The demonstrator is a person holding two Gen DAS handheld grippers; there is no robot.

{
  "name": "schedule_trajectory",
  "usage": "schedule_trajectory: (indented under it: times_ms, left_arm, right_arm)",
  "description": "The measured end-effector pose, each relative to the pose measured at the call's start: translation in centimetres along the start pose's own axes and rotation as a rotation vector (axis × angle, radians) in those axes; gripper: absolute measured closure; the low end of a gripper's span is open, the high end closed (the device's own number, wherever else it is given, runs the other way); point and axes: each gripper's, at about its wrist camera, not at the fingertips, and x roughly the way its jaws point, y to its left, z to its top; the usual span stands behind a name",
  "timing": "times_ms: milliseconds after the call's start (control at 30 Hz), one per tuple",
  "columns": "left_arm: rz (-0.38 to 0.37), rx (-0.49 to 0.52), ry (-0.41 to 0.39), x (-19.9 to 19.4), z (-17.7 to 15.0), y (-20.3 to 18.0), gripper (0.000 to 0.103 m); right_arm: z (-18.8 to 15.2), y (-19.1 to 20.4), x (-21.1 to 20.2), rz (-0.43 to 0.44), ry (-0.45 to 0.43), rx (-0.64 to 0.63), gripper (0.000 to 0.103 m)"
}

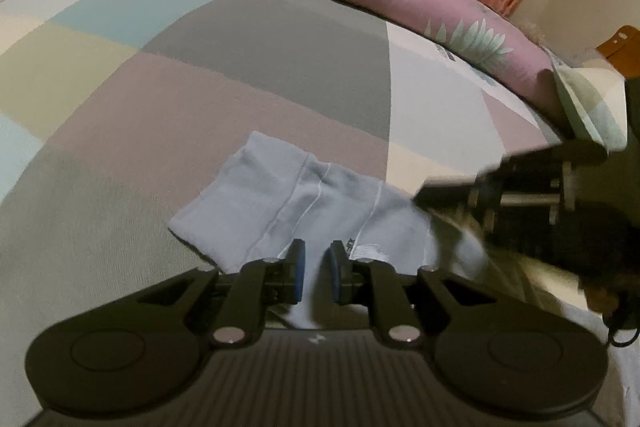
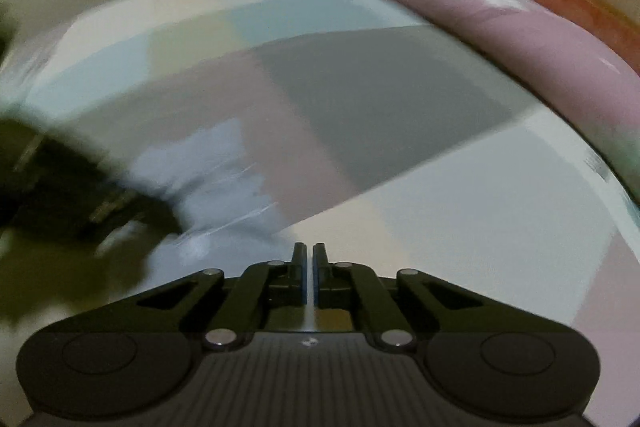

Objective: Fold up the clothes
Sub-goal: 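Open both tools to release the folded pants, then smooth the folded pants flat with the open left tool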

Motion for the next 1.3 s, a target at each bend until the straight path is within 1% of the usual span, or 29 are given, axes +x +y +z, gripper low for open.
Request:
schedule_trajectory:
  times_ms: [33, 67, 100, 133, 167, 200, 233, 267, 300, 367, 433, 533, 600, 733, 833, 900, 967, 1067, 1133, 1200, 1233, 1267, 1300]
  left_arm:
    - [0.009, -0.004, 0.004, -0.2, 0.2, -0.1, 0.091]
    - [0.009, -0.001, -0.001, -0.5, 0.3, -0.3, 0.09]
    - [-0.003, 0.019, -0.012, -1.0, 0.5, -0.7, 0.088]
    - [-0.006, 0.056, -0.006, -0.9, 0.4, -1.4, 0.085]
    - [-0.009, 0.095, 0.003, -0.8, 0.3, -2.1, 0.076]
    - [-0.012, 0.134, 0.011, -0.8, 0.2, -2.8, 0.067]
    - [-0.015, 0.173, 0.02, -0.7, 0.2, -3.5, 0.063]
    - [0.002, 0.208, 0.056, -0.1, -0.2, -4.0, 0.062]
    - [0.029, 0.237, 0.088, 0.4, -0.7, -4.4, 0.062]
    - [0.035, 0.272, 0.085, -0.4, -1.3, -5.4, 0.062]
    - [0.038, 0.306, 0.079, -1.3, -1.8, -6.4, 0.062]
    - [0.01, 0.341, 0.096, -2.4, -3.3, -9.1, 0.062]
    - [-0.015, 0.351, 0.111, -2.8, -4.5, -11.2, 0.062]
    - [-0.076, 0.342, 0.148, -2.8, -7.0, -16.2, 0.062]
    - [-0.122, 0.336, 0.176, -2.8, -8.9, -19.9, 0.062]
    - [-0.145, 0.346, 0.195, -2.8, -10.0, -22.2, 0.062]
    - [-0.158, 0.376, 0.214, -2.7, -11.1, -24.4, 0.062]
    - [-0.172, 0.431, 0.239, -2.8, -12.2, -27.0, 0.062]
    - [-0.172, 0.465, 0.247, -3.0, -12.7, -28.3, 0.062]
    - [-0.171, 0.488, 0.243, -3.3, -13.0, -29.2, 0.062]
    - [-0.17, 0.497, 0.239, -3.5, -13.1, -29.6, 0.062]
    - [-0.166, 0.501, 0.239, -3.6, -13.2, -29.9, 0.062]
    - [-0.163, 0.501, 0.24, -3.7, -13.3, -30.2, 0.062]
  right_arm:
    - [0.2, -0.9, -0.5, -0.001, -0.008, 0.059, 0.095]
    - [0.2, -1.5, -1.3, 0.013, -0.017, 0.097, 0.092]
    - [-0.2, -1.9, -2.4, 0.008, -0.027, 0.118, 0.088]
    - [-0.7, -2.1, -3.7, -0.007, -0.033, 0.132, 0.084]
    - [-1.4, -2.2, -5.0, -0.026, -0.033, 0.149, 0.076]
    - [-2.6, -2.4, -6.4, -0.05, -0.024, 0.177, 0.067]
    - [-4.0, -2.6, -7.9, -0.077, -0.01, 0.216, 0.063]
    - [-5.9, -2.7, -9.3, -0.096, 0.008, 0.257, 0.055]
    - [-8.0, -2.7, -10.9, -0.112, 0.033, 0.295, 0.054]
    - [-12.4, -2.8, -14.0, -0.145, 0.082, 0.372, 0.054]
    - [-16.8, -2.7, -17.3, -0.181, 0.14, 0.413, 0.054]
    - [-23.1, -3.4, -22.4, -0.244, 0.224, 0.452, 0.054]
    - [-26.6, -4.8, -25.5, -0.29, 0.258, 0.484, 0.054]
    - [-32.7, -8.5, -31.1, -0.395, 0.27, 0.541, 0.054]
    - [-36.4, -10.9, -33.9, -0.444, 0.257, 0.56, 0.054]
    - [-38.1, -12.2, -34.8, -0.444, 0.23, 0.557, 0.054]
    - [-39.3, -13.3, -35.1, -0.407, 0.209, 0.539, 0.054]
    - [-40.0, -14.0, -34.0, -0.335, 0.221, 0.467, 0.054]
    - [-40.2, -14.0, -32.7, -0.3, 0.252, 0.424, 0.054]
    - [-40.5, -13.7, -32.3, -0.277, 0.254, 0.398, 0.055]
    - [-40.4, -13.5, -32.3, -0.272, 0.254, 0.401, 0.061]
    - [-40.4, -13.4, -32.3, -0.271, 0.255, 0.404, 0.084]
    - [-40.3, -13.3, -32.2, -0.273, 0.257, 0.408, 0.1]
